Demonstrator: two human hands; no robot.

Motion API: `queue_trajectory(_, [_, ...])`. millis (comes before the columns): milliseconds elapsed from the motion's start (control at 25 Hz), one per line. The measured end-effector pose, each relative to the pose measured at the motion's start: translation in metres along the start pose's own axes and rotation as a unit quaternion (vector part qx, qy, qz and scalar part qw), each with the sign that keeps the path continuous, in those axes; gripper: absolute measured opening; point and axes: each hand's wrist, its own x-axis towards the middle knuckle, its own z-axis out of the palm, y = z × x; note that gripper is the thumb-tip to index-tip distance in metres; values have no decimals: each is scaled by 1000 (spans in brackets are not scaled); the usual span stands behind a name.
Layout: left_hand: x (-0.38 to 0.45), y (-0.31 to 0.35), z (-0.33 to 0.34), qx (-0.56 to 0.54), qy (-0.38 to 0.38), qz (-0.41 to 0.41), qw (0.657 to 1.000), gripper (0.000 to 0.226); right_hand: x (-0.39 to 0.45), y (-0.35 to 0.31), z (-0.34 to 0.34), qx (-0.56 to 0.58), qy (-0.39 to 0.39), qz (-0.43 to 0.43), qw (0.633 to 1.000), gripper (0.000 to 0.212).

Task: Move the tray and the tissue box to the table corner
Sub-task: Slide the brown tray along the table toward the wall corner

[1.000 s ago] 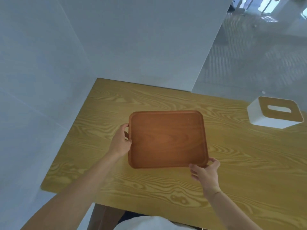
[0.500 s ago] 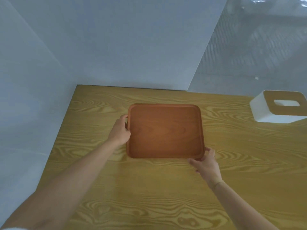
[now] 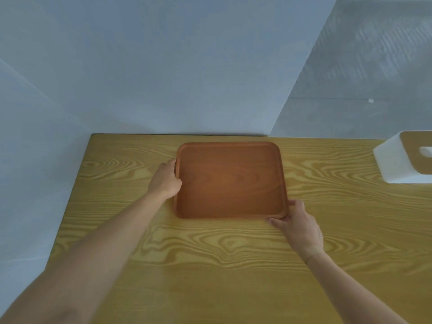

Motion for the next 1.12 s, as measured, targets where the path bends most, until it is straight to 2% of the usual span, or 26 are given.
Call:
queue_trajectory(120, [-14,-5,5,48,62,45,996,49,-1,13,4,-59,74,-51,994,74])
queue_trajectory(240, [-54,-37,22,32,68,69,995,83,0,31,11,-93,82,-114,986,95])
queue_trajectory(320, [-79,-63,37,73,46,116,990,102,5,40,14,-115,56,-133,983,95])
queue_trajectory(440, [-89,-83,49,127,52,163,977,108,9,46,18,-122,63,-154,978,89])
queue_trajectory(560, [-82,-80,49,123,77,157,977,104,10,46,22,-102,75,-145,981,87])
queue_trajectory(800, [-67,-71,41,119,68,138,981,105,22,35,19,-85,64,-112,988,86])
queue_trajectory(1040, [-64,-56,33,115,24,95,989,102,30,25,8,-126,36,-90,987,88])
queue_trajectory(1120, [-71,-48,30,100,40,60,992,99,25,25,3,-136,23,-85,987,94])
